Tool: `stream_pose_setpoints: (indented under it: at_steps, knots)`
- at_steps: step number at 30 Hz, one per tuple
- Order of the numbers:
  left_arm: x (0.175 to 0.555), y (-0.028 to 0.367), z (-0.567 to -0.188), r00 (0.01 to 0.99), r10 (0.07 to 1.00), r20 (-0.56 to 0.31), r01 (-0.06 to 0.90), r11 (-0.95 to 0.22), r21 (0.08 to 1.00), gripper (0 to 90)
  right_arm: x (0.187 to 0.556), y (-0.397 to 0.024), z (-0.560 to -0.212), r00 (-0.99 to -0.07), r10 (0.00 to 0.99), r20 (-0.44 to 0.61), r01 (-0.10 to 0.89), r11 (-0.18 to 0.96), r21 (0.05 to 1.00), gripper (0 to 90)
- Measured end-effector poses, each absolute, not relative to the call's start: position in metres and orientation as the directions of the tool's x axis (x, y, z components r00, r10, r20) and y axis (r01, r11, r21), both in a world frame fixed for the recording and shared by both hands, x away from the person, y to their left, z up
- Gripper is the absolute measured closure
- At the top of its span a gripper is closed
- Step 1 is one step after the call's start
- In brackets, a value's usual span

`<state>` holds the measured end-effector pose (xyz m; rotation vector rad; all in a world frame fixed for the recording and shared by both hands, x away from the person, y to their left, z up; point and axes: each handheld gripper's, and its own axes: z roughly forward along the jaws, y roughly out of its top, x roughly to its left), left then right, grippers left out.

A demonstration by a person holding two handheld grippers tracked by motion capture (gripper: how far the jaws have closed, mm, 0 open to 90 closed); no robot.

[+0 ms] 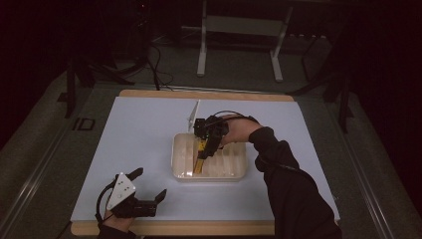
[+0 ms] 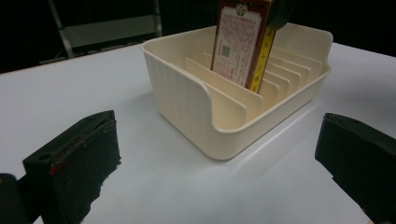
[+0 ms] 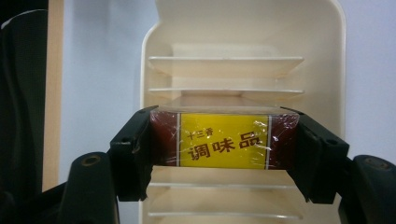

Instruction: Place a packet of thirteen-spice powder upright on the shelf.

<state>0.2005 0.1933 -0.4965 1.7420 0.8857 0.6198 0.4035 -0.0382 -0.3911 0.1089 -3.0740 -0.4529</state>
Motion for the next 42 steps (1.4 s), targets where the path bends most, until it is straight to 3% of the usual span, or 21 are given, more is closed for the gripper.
stream_pose_setpoints:
  at_steps: [9,23,42]
  knots:
    - [0.2,0.193,-0.496,0.595,0.804,-0.007,0.268,-0.19,0.944,0.0,0.404,-0.028,-0.404,-0.998,-0.068,-0.007,-0.068,0.966,0.249,31.9]
    - [0.201,0.193,-0.496,0.596,0.803,-0.008,0.268,-0.189,0.945,0.0,0.404,-0.025,-0.406,-0.999,-0.045,0.013,-0.04,0.961,0.273,29.8]
    - [0.201,0.192,-0.497,0.596,0.803,-0.009,0.27,-0.189,0.944,0.0,0.403,-0.04,-0.376,-1.0,-0.018,-0.011,-0.021,0.93,0.367,21.6]
